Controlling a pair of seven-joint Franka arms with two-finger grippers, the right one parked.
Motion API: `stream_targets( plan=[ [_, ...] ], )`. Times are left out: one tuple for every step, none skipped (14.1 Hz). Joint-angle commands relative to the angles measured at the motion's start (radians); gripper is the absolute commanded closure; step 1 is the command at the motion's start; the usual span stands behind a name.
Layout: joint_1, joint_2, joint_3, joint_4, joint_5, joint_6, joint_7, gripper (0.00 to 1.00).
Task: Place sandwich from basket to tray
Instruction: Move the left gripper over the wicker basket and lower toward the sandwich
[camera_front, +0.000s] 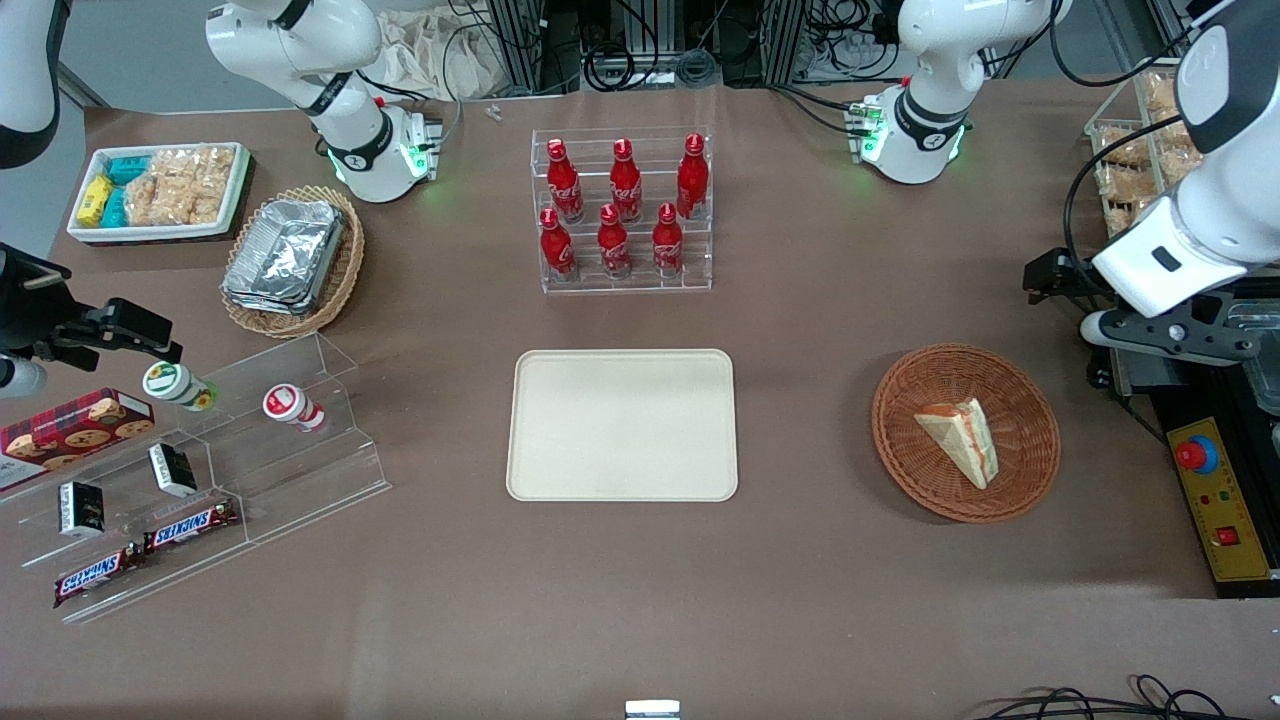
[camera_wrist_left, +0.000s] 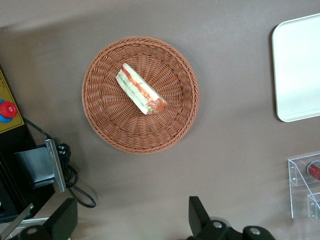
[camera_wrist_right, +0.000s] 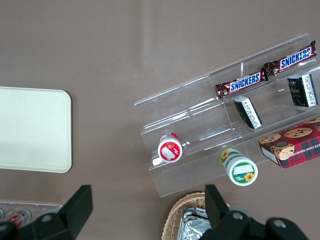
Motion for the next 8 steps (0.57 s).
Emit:
stream_targets(
  plan=[
    [-0.001,0.051,-0.005,0.069,0.007,-0.052,-0.03,0.0],
    [-0.004,0.052,-0.005,0.07,0.007,-0.052,-0.05,0.0],
    [-0.009,0.056,-0.007,0.075,0.008,-0.052,-0.067,0.0],
    [-0.01,0.072,-0.008,0.078,0.01,-0.052,-0.084,0.0],
    [-0.012,0.08,-0.008,0.078,0.013,-0.047,-0.122,0.0],
    [-0.012,0.097,-0.01,0.07,0.025,-0.044,-0.204,0.0],
    [-0.015,0.111,-0.013,0.055,0.063,-0.029,-0.29,0.0],
    [-0.029,0.118,-0.016,0.029,0.088,0.014,-0.361,0.0]
  ],
)
